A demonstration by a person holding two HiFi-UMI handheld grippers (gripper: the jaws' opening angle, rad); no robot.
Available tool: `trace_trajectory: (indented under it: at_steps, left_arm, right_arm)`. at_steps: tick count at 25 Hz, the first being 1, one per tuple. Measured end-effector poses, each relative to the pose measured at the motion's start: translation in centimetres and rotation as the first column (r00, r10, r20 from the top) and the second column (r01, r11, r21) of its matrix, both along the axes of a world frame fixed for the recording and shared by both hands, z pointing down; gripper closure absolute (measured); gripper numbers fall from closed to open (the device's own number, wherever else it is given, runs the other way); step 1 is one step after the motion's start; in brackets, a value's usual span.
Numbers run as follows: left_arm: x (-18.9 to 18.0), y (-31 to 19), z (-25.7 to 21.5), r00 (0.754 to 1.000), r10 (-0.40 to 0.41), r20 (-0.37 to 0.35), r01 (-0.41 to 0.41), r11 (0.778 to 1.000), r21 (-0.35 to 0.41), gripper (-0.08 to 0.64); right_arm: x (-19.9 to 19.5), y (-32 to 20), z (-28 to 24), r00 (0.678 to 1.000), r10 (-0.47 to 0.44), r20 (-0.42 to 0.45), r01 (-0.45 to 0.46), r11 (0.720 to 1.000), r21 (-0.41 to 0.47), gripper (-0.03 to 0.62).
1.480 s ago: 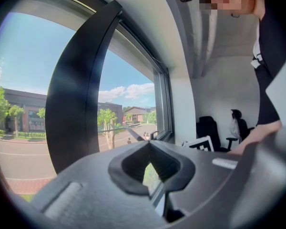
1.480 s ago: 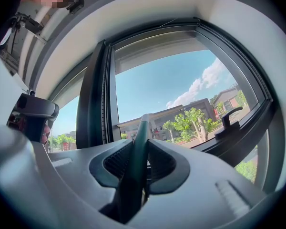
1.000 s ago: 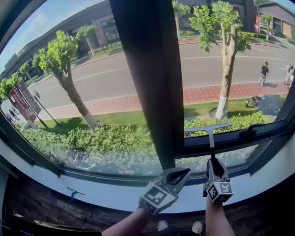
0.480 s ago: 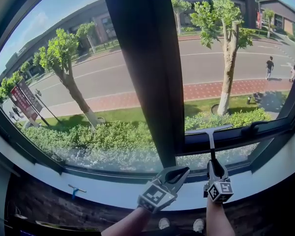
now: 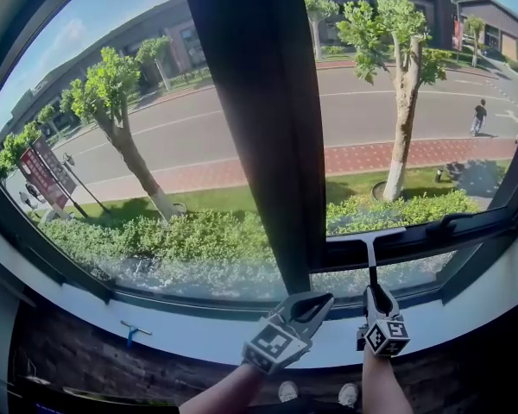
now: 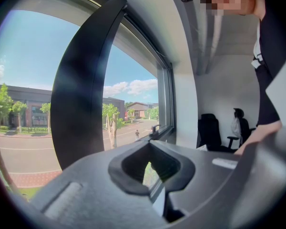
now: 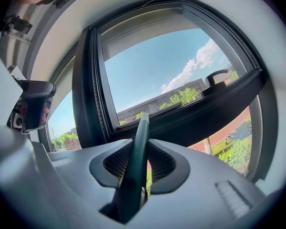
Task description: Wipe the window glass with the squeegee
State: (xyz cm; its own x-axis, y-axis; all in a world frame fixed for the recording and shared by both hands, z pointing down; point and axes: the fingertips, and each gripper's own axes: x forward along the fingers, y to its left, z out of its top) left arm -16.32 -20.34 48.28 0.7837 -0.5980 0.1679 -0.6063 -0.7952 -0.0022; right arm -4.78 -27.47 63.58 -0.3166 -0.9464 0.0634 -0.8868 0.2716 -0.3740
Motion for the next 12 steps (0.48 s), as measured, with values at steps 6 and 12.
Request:
trace_trajectory:
  at_steps: [6, 12]
  left_arm:
    - [-0.09, 0.21, -0.23, 1.0, 0.003, 0.0, -0.003, 1.0, -0.003, 0.557]
    - [-0.08, 0.32, -0.28, 1.0, 0.004, -0.004, -0.004, 1.0, 0.001, 0.557]
  right_arm:
    - [-0.27, 0.1, -0.38, 1.0, -0.006, 0.02, 0.006, 1.0, -0.007, 0.493]
    - [-0.22, 0.18, -0.3, 1.0, -0.011, 0.027, 0.011, 1.0, -0.014, 0.494]
